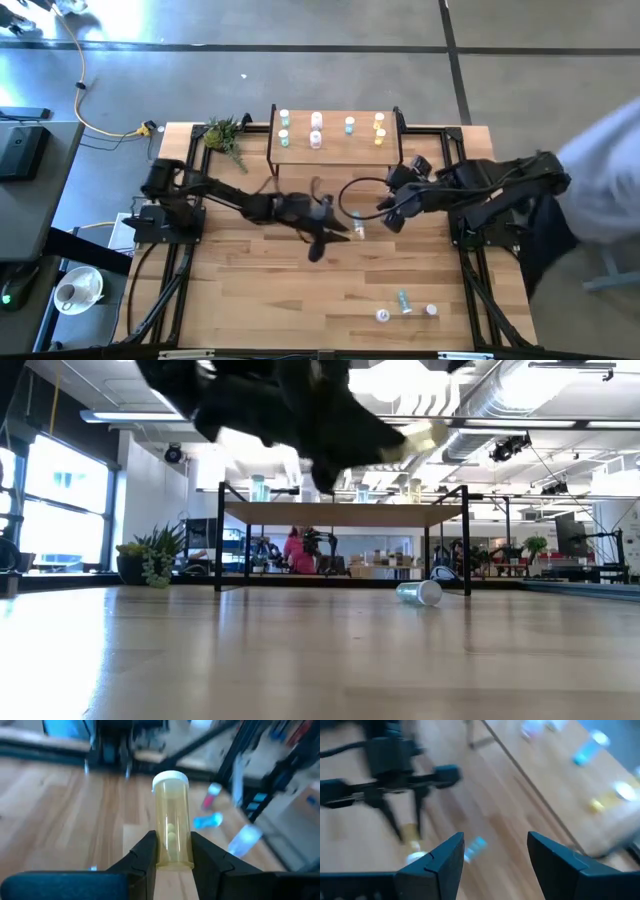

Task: Pick and place medicine bottles onto shelf by color
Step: Put the yellow pill bottle on the shelf aligned with the other yellow pill bottle

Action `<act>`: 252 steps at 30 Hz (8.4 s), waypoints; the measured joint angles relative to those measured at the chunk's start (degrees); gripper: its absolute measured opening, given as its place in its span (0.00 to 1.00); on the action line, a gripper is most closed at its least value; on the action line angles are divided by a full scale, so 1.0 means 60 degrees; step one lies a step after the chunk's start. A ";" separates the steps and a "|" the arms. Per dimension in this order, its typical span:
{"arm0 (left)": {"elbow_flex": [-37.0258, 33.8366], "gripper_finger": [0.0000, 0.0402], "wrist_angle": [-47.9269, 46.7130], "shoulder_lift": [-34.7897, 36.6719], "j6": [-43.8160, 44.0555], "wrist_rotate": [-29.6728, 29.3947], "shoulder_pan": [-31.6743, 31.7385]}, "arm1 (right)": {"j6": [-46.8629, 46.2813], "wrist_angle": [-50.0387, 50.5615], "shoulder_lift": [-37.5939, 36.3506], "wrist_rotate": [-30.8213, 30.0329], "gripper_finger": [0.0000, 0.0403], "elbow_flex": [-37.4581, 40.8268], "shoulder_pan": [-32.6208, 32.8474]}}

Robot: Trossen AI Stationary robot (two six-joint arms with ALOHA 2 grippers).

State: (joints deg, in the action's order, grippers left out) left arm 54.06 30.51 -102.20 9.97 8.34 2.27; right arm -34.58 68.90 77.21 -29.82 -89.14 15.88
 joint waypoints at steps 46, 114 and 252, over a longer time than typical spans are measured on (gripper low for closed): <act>-0.5081 0.23 0.8892 0.1692 0.0060 0.0011 0.0047 | 0.5594 -0.6291 0.2499 0.3210 0.60 -0.0004 -0.0831; -0.5074 0.24 0.8791 0.1691 -0.0374 -0.0506 0.0058 | 0.4956 -0.6182 0.2757 0.3026 0.32 0.0004 -0.0900; -0.5128 0.52 0.4881 0.4125 -0.0444 -0.1038 0.0571 | 0.1852 0.0547 0.2436 0.1747 0.42 -0.0004 -0.6215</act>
State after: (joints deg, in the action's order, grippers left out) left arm 23.29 59.79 -77.45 7.30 2.11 5.69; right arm -23.46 72.18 91.83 -19.33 -89.17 -21.41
